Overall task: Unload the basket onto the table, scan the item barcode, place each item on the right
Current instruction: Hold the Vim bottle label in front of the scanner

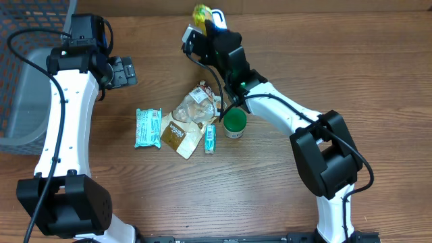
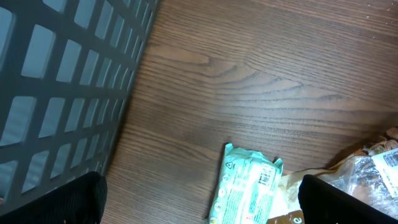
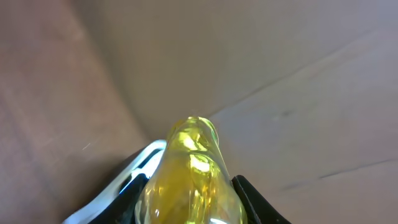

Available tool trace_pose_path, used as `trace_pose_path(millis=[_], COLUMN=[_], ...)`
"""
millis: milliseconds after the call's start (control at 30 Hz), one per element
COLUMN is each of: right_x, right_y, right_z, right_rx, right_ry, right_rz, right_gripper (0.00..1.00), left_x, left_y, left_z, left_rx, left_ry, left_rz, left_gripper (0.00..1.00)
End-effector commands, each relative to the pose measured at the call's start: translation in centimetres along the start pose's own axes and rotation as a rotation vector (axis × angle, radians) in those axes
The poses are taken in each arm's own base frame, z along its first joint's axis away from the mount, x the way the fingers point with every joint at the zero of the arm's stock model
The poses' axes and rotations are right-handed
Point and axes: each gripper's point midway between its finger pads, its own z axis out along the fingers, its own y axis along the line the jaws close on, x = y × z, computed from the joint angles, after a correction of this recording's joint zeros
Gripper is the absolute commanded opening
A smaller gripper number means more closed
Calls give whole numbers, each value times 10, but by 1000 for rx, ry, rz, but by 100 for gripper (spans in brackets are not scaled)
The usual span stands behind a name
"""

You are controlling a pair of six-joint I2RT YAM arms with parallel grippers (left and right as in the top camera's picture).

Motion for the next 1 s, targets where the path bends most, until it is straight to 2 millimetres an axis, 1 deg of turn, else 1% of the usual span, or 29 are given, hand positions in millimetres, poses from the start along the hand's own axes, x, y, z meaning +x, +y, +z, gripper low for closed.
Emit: trace_pose_path(millis=[0, 167, 267, 433, 533, 667, 833, 900, 967], right_x=[-5, 11, 19, 15, 11, 12, 33, 37, 37], right_y=[-27, -27, -23, -28, -31, -23, -7, -5, -6], right_z=[-1, 8, 14, 17, 18, 21, 30, 31, 31], right_rx=[36, 35, 43, 89, 109, 83, 59, 57, 59], right_ry=[-39, -43, -44, -94, -127, -140, -99, -92, -95], right_rz=[-14, -8, -7, 5, 72, 140, 138, 138, 138], right_gripper=[4, 4, 4, 4, 4, 4, 4, 4, 4], left_x=[-6, -6, -6, -6, -6, -6, -6, -6, -6], left_y=[-2, -2, -2, -2, -2, -2, -2, -2, -2], left_z=[-8, -8, -8, -8, -8, -8, -8, -8, -8], left_rx=[3, 3, 3, 3, 3, 3, 2, 2, 3], left_ry=[-27, -27, -27, -27, -27, -27, -27, -27, -27], left_rz=[3, 3, 3, 3, 3, 3, 3, 3, 3], left_gripper=[100, 100, 100, 100, 100, 100, 100, 100, 100])
